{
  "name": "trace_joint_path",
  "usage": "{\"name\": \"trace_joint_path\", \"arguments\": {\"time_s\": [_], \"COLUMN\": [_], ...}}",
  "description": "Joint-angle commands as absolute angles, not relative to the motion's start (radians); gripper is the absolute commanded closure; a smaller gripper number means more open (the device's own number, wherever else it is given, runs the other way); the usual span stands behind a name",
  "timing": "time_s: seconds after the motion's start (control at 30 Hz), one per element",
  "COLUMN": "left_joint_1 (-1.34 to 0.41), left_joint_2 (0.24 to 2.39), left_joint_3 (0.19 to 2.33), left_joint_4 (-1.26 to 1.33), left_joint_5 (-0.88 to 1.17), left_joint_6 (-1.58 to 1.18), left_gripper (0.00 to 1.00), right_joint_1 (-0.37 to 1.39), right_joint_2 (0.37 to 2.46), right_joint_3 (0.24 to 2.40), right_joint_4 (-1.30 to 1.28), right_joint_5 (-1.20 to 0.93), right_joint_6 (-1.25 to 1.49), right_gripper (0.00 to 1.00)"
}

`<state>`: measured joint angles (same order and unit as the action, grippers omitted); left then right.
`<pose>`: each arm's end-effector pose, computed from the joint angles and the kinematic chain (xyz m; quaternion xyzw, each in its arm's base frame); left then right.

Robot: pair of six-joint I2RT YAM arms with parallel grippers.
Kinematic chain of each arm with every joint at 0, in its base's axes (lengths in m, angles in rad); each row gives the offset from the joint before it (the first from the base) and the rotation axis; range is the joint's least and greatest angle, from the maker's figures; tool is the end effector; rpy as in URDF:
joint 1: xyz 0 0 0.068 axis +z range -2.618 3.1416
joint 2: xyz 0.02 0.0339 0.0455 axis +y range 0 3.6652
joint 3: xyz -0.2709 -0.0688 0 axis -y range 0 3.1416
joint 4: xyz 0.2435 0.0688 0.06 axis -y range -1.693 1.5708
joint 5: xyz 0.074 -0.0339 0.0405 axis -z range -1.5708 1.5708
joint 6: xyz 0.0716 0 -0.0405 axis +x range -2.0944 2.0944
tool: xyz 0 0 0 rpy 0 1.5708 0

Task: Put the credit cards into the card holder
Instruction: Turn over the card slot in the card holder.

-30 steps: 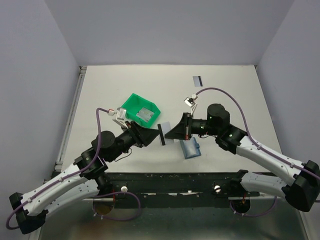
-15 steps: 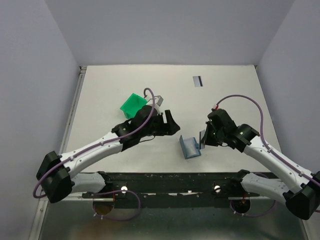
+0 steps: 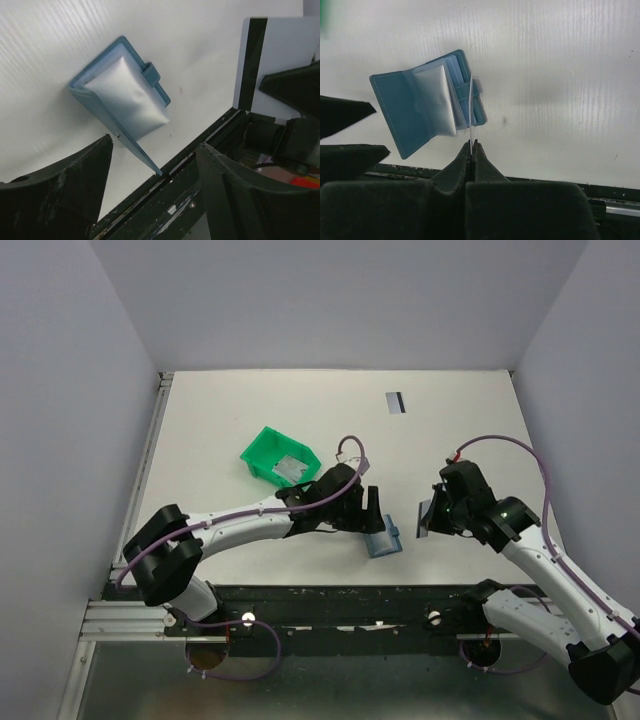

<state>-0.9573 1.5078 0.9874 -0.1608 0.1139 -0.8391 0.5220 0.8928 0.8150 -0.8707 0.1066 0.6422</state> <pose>0.1988 -0.2964 0.2234 0.0777 0.8982 -0.3680 0.2274 0.1617 0.0842 0.2474 0.0734 0.9479 0.1257 0.2832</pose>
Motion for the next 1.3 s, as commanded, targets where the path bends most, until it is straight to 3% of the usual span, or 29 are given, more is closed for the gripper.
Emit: {"name": "trace_joint_path", "arguments": {"time_s": [0.0,0.13,0.27,0.43,0.87,0.97,1.27], "left_joint_1": [-1.025,-1.045,-1.045,-1.045,-1.019,-1.011,-1.009], "left_joint_2": [1.552,1.574,1.58,1.614,1.634,1.634,1.64], "left_joint_3": [0.959,0.95,0.945,0.963,0.922,0.902,0.877], "left_joint_4": [-0.127,-0.144,-0.178,-0.239,-0.265,-0.253,-0.238], "left_joint_5": [0.141,0.107,0.092,0.097,0.101,0.106,0.117], "left_joint_6": [-0.916,-0.937,-0.925,-0.884,-0.854,-0.853,-0.865], "left_gripper": [0.26,0.43,0.53,0.57,0.95,1.0,1.0], "right_joint_1": [0.505,0.499,0.495,0.492,0.488,0.488,0.485], "right_joint_2": [0.868,0.874,0.894,0.896,0.899,0.908,0.934], "right_joint_3": [0.807,0.807,0.807,0.795,0.752,0.747,0.689], "right_joint_4": [-0.888,-0.873,-0.859,-0.838,-0.726,-0.73,-0.698], "right_joint_5": [0.052,0.037,0.025,0.017,-0.117,-0.115,-0.159], "right_joint_6": [0.592,0.572,0.568,0.586,0.543,0.545,0.614], "right_gripper": [1.0,1.0,1.0,0.99,0.99,1.0,1.0]}}
